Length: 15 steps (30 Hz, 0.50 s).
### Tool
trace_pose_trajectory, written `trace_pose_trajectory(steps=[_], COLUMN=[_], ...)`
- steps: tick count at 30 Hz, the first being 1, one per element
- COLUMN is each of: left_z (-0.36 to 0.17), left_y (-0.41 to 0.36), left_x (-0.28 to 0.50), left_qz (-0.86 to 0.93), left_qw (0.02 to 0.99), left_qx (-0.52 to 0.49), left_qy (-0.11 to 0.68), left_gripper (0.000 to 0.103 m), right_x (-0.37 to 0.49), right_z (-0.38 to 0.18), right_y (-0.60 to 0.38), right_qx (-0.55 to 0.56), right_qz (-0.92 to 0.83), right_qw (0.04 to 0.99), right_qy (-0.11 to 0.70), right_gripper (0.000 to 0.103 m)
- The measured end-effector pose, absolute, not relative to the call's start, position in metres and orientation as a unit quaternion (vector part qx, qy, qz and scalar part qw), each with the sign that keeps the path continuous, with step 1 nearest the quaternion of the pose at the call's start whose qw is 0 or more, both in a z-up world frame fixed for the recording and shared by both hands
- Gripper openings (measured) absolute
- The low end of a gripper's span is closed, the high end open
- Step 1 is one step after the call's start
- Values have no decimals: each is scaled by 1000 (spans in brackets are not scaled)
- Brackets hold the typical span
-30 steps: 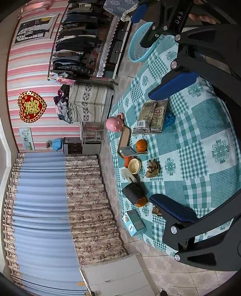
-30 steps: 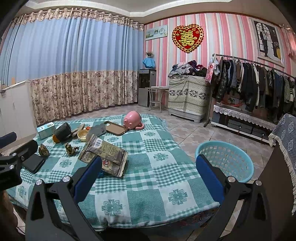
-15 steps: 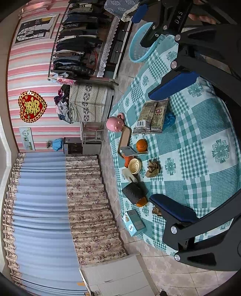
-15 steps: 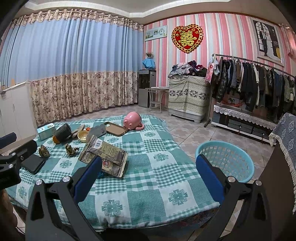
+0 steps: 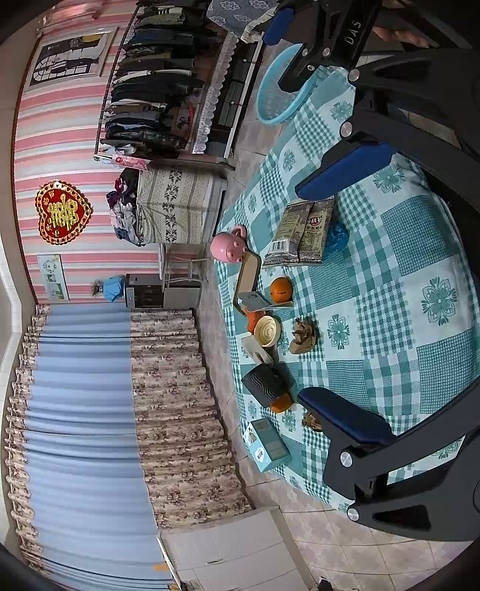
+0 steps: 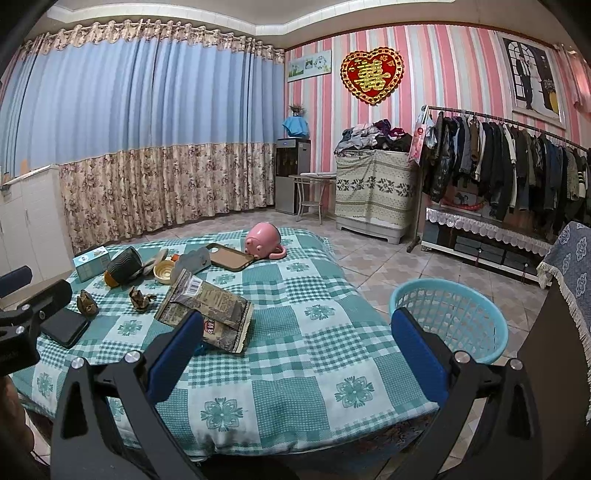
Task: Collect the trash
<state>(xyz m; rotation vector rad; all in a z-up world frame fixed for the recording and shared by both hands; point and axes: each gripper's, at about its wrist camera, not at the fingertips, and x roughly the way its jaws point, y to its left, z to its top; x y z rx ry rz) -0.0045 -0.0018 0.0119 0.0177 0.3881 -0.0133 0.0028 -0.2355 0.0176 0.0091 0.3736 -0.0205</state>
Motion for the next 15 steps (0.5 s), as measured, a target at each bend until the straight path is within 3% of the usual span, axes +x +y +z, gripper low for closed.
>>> trace_pose_trajectory(steps=[15], left_z=[11], left_y=[-1], left_x=[-4], left_qz=[-7], left_qw=[981], left_qx=[8], left_qy=[194], left_gripper=[98], right_x=[3], right_z=[17], right_y=[-238], right_qx=[4], right_qz=[-11], right_qw=[983], right_qy=[182], right_gripper=[99])
